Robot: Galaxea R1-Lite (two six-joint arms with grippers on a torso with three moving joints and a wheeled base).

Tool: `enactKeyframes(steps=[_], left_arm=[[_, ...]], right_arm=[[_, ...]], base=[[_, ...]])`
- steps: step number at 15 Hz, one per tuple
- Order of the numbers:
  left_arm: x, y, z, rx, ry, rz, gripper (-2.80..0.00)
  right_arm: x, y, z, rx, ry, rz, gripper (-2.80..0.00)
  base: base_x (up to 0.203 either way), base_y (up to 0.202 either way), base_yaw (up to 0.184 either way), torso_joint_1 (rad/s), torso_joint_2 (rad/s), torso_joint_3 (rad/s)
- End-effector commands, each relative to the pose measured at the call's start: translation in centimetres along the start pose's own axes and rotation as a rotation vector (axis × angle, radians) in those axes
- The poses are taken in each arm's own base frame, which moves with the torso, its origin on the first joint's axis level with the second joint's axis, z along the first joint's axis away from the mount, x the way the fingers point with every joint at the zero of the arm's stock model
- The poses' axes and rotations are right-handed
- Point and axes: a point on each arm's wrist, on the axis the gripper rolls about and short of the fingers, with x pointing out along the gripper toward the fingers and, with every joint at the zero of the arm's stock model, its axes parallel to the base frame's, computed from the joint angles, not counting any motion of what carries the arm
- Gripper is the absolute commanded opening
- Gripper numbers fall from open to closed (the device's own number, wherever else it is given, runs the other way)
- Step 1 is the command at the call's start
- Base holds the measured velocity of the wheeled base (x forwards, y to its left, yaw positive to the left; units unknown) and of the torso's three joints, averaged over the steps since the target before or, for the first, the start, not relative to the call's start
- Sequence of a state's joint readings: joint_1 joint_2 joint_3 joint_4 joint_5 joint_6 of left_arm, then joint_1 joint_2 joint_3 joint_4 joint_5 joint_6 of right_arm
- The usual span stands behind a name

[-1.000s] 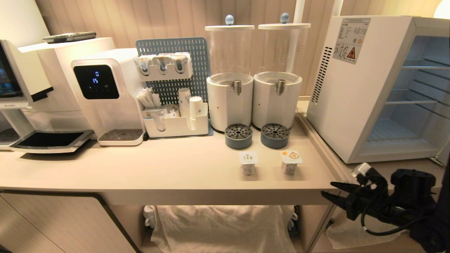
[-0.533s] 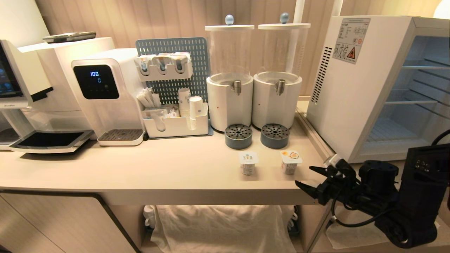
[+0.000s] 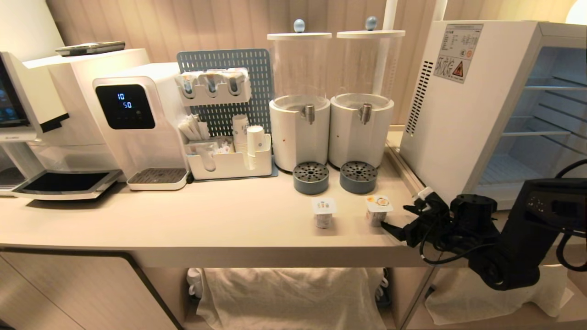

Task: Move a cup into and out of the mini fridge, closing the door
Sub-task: Put the yoghurt in the freezer

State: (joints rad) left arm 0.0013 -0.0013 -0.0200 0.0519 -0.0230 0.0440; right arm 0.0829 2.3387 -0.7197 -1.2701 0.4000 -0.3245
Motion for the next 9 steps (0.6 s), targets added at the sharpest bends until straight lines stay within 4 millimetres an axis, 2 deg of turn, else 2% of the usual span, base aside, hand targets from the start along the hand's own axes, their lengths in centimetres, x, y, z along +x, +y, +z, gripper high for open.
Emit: enactKeyframes(steps=[1, 5, 9], left_arm=[[0.0, 0.0, 0.0, 0.000, 0.000, 0.000, -2.80], [0.0, 0.0, 0.0, 0.001, 0.000, 0.000, -2.80], [0.0, 0.0, 0.0, 0.000, 0.000, 0.000, -2.80]], right_arm=[[0.5, 0.0, 1.4, -0.021, -0.033, 0.002, 0.00], [0.8, 1.2, 2.9, -0.022, -0.012, 0.052, 0.00], [2.4, 1.1, 3.6, -0.019, 0.005, 0.072, 0.00]], base=[[0.000, 0.000, 0.000, 0.000, 0.00, 0.000], [0.000, 0.000, 0.000, 0.000, 0.00, 0.000], [0.000, 0.000, 0.000, 0.000, 0.00, 0.000]])
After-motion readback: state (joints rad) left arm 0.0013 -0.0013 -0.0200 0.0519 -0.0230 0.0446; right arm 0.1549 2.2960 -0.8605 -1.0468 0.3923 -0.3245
